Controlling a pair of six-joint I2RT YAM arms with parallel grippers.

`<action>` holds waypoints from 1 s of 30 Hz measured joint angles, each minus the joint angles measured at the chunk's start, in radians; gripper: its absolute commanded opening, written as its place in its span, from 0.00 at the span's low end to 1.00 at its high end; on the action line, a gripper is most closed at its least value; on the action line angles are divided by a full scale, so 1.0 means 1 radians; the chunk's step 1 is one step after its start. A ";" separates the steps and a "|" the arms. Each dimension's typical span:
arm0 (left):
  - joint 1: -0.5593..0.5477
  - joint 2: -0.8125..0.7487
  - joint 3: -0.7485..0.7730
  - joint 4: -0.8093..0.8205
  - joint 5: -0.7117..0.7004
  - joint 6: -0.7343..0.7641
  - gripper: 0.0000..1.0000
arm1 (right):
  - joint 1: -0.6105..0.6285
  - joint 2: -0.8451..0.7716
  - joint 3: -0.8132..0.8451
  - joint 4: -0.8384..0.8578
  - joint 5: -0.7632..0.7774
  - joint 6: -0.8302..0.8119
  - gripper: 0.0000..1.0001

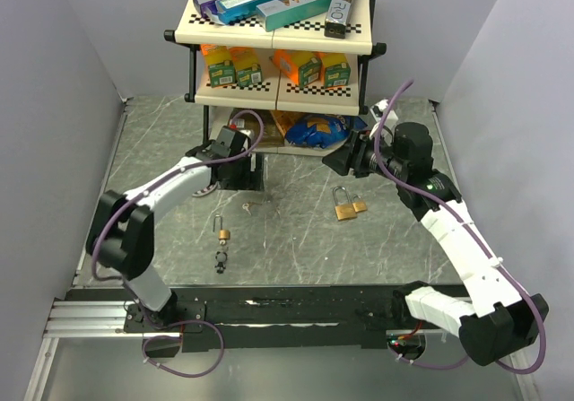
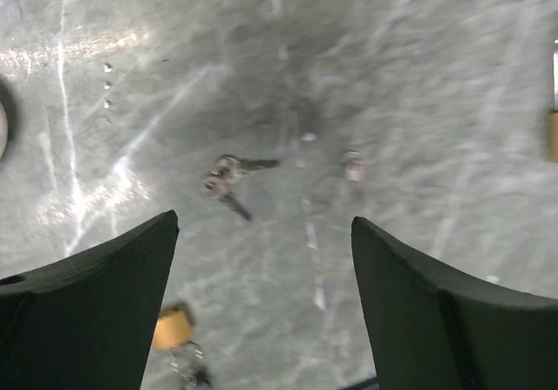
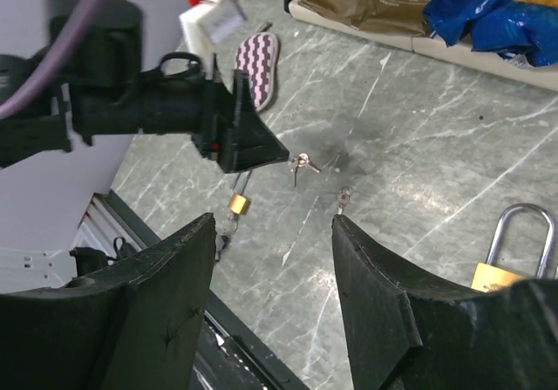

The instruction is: Unlock with the key

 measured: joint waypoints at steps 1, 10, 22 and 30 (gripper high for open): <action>0.004 0.018 0.000 0.001 -0.001 0.010 0.85 | 0.000 -0.001 0.000 -0.003 0.001 -0.001 0.62; 0.034 0.132 -0.001 0.025 -0.014 0.095 0.75 | 0.000 -0.024 0.000 -0.032 0.022 -0.004 0.62; 0.034 0.180 -0.030 0.045 -0.024 0.111 0.48 | 0.000 -0.017 0.000 -0.039 0.022 -0.003 0.62; 0.034 0.198 -0.045 0.060 -0.024 0.112 0.44 | 0.000 -0.021 -0.003 -0.040 0.023 0.001 0.62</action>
